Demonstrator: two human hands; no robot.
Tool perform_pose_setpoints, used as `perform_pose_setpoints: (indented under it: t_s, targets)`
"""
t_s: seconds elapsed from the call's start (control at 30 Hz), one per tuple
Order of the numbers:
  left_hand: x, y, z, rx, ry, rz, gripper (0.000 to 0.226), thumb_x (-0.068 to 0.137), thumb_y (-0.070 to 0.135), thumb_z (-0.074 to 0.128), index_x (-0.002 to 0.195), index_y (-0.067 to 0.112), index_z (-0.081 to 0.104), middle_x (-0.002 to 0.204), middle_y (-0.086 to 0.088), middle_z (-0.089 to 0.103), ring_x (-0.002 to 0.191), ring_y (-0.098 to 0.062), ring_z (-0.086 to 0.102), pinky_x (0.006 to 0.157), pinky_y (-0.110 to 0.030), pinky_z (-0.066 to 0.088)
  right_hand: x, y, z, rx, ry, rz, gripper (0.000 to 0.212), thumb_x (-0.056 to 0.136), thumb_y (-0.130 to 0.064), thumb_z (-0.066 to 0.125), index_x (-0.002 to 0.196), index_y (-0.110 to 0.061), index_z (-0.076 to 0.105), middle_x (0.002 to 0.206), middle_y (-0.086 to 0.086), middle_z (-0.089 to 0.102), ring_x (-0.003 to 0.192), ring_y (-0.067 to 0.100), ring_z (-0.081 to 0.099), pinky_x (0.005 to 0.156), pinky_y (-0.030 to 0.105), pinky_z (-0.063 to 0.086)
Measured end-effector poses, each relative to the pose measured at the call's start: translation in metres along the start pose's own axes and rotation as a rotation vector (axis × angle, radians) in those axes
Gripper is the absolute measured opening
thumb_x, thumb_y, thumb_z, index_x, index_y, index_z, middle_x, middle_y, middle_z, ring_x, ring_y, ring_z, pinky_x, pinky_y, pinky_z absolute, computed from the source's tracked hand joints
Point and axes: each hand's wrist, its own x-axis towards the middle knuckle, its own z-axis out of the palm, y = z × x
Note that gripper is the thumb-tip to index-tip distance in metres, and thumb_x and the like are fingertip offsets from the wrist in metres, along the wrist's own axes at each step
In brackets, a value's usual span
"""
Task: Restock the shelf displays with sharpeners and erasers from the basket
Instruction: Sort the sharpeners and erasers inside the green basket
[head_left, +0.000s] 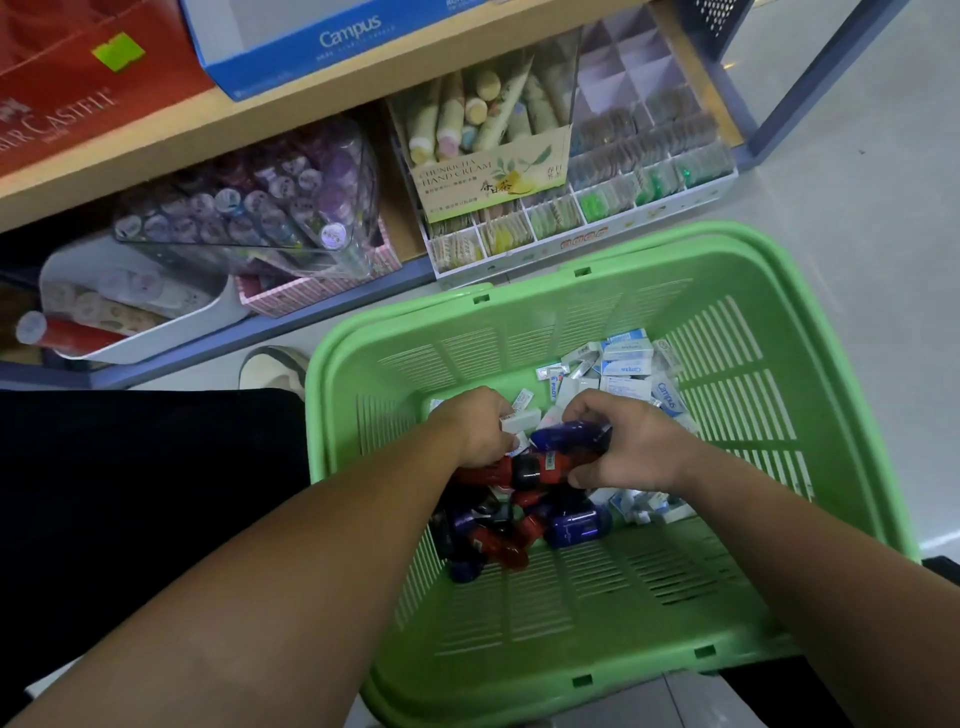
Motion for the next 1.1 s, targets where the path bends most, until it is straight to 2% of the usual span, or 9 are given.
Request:
perform_pose_setpoints:
  t_s: [0.1, 0.33, 0.6, 0.67, 0.77, 0.83, 0.9, 1.0, 1.1]
  targets:
    - [-0.008, 0.006, -0.008, -0.135, 0.004, -0.006, 0.024, 0.091, 0.027, 0.076, 0.109, 0.012, 0.073, 0.087, -0.005, 0.072, 0.079, -0.026, 0.071, 0.065, -0.027, 0.052, 0.000, -0.003, 0.005, 0.015, 0.002, 0.036, 0.050, 0.057, -0.022, 0.091, 0.096, -0.038, 0.064, 0.091, -0.012, 0.074, 0.087, 0.014, 0.071, 0.082, 0.035, 0.059]
    - [-0.028, 0.034, -0.041, -0.106, 0.277, -0.032, 0.029, 0.087, 0.019, 0.079, 0.113, 0.006, 0.074, 0.108, -0.011, 0.074, 0.097, -0.029, 0.069, 0.088, -0.038, 0.058, 0.001, -0.028, 0.033, 0.114, 0.005, 0.128, 0.060, 0.068, -0.019, 0.094, 0.119, -0.028, 0.064, 0.100, -0.011, 0.068, 0.091, 0.014, 0.069, 0.082, 0.028, 0.056]
    - [-0.048, 0.064, -0.054, -0.042, 0.321, 0.000, 0.019, 0.090, 0.022, 0.075, 0.103, 0.008, 0.075, 0.092, -0.011, 0.073, 0.083, -0.029, 0.067, 0.068, -0.032, 0.049, -0.019, -0.045, 0.008, 0.265, -0.009, 0.159, 0.097, 0.073, -0.024, 0.091, 0.155, -0.023, 0.037, 0.142, -0.002, 0.055, 0.116, 0.019, 0.063, 0.093, 0.039, 0.056]
    - [-0.050, 0.069, -0.053, -0.065, 0.315, 0.030, 0.021, 0.089, 0.027, 0.076, 0.101, 0.009, 0.076, 0.087, -0.009, 0.073, 0.078, -0.026, 0.067, 0.064, -0.029, 0.047, -0.030, -0.050, -0.019, 0.024, -0.022, 0.206, 0.078, 0.079, -0.036, 0.086, 0.146, -0.016, 0.050, 0.140, 0.003, 0.057, 0.114, 0.022, 0.063, 0.085, 0.037, 0.057]
    - [-0.047, 0.077, -0.042, -0.238, 0.309, 0.059, 0.018, 0.089, 0.026, 0.077, 0.099, 0.011, 0.077, 0.079, -0.006, 0.072, 0.065, -0.019, 0.064, 0.055, -0.024, 0.044, -0.046, -0.055, -0.054, -0.365, -0.132, 0.288, 0.041, 0.088, -0.042, 0.077, 0.108, -0.007, 0.073, 0.106, 0.008, 0.072, 0.088, 0.021, 0.070, 0.073, 0.037, 0.063]
    - [-0.049, 0.087, -0.033, -0.483, 0.198, 0.110, 0.020, 0.088, 0.023, 0.080, 0.104, 0.011, 0.075, 0.085, -0.009, 0.075, 0.067, -0.018, 0.065, 0.061, -0.024, 0.050, -0.050, -0.054, -0.061, -0.362, -0.181, 0.298, 0.033, 0.089, -0.040, 0.077, 0.099, -0.009, 0.073, 0.091, 0.006, 0.074, 0.084, 0.019, 0.071, 0.065, 0.033, 0.061]
    - [-0.047, 0.092, -0.026, -0.720, 0.066, 0.171, 0.038, 0.087, 0.019, 0.082, 0.123, 0.014, 0.069, 0.107, -0.010, 0.076, 0.090, -0.015, 0.071, 0.079, -0.026, 0.056, -0.049, -0.053, -0.057, -0.280, -0.164, 0.281, 0.026, 0.089, -0.037, 0.077, 0.094, -0.011, 0.073, 0.085, 0.004, 0.073, 0.078, 0.017, 0.070, 0.061, 0.029, 0.056]
    - [-0.040, 0.067, -0.023, -0.431, 0.231, 0.180, 0.033, 0.096, 0.021, 0.069, 0.129, 0.019, 0.066, 0.120, -0.004, 0.071, 0.104, -0.017, 0.068, 0.095, -0.034, 0.056, -0.039, -0.045, -0.039, -0.229, 0.035, 0.176, 0.019, 0.087, -0.036, 0.078, 0.087, -0.019, 0.070, 0.083, -0.001, 0.070, 0.077, 0.016, 0.066, 0.071, 0.030, 0.056]
    - [-0.042, 0.022, -0.015, -0.022, 0.274, 0.113, 0.037, 0.101, 0.022, 0.056, 0.137, 0.024, 0.062, 0.134, -0.001, 0.065, 0.117, -0.022, 0.061, 0.103, -0.033, 0.049, -0.027, -0.035, -0.019, -0.226, 0.255, 0.065, 0.024, 0.088, -0.046, 0.071, 0.102, -0.028, 0.067, 0.097, -0.007, 0.072, 0.091, 0.017, 0.069, 0.087, 0.036, 0.057]
